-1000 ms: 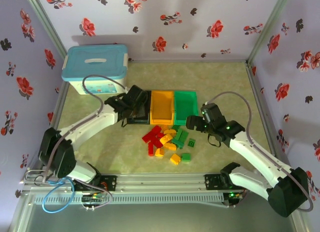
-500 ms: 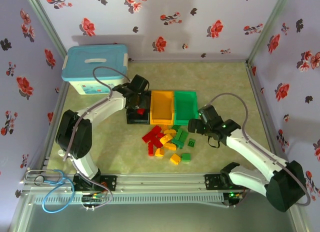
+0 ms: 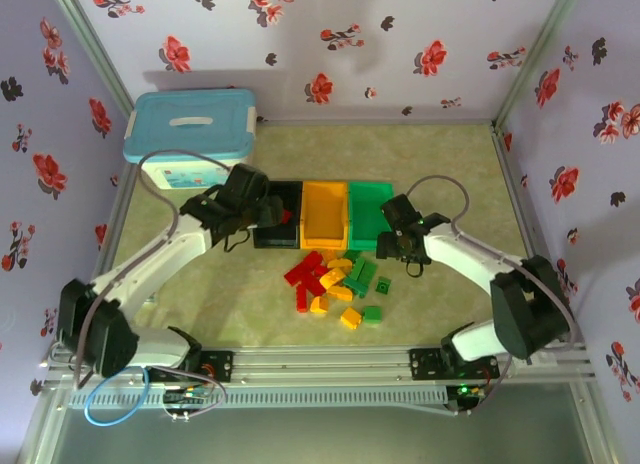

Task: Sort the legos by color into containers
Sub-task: Rotate the container at the center of the table, then pick up the lego from the middle-left of the table.

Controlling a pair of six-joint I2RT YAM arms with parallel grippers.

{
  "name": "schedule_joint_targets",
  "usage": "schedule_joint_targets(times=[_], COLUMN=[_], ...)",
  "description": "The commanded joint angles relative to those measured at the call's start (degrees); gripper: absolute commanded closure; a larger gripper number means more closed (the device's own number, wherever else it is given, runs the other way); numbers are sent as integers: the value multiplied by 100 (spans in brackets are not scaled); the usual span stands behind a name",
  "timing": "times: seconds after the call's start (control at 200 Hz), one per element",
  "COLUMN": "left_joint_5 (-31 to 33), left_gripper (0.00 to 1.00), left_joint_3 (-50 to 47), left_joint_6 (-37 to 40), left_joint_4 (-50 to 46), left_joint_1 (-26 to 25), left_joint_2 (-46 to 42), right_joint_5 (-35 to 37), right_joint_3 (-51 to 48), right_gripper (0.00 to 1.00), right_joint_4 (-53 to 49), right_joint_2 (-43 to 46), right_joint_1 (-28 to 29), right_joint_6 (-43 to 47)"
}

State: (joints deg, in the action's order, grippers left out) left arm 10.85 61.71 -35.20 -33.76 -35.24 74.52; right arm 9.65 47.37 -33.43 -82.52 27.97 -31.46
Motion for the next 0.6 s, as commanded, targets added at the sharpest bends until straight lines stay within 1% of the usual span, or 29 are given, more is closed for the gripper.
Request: schedule_joint_targets(times=[0.0,0.075,0.14,0.215,0.305,0.385,0.47,0.595], left_joint_5=[-31,-23,-30,-63,-59,-61,-49,-103], left_gripper=[31,31,31,31,31,31,32,38], left_joint_3=[-523,-818,-1023,-1191,-1336,-1439,-1517,-1582], left_joint_6=[-273,-316,-328,-382,-453,-571,-709,-845], left_joint_4=[80,67,58,50,45,70,150,358], left_joint_1=[0,-9,-8,-47,-242,-517,-884,-1378], left_joint_2=[-544,-890,-1137,-1372,-1508,-1436,-1154,-560], right_joint_5=[-5,37,-28,12,-43,-182,-369,-587], right_joint_3=[250,395,535,622,685,623,523,413], right_gripper=[18,19,19,19,18,15,13,11], right_joint_4=[174,166,129,81,-70,-120,-154,-212], right_joint_2=[-330,-543,-603,-524,-322,-23,345,847], right_joint_1=[-236,-398,-410,-360,-284,-101,75,252], right_joint_6=[166,223,296,312,323,275,214,156])
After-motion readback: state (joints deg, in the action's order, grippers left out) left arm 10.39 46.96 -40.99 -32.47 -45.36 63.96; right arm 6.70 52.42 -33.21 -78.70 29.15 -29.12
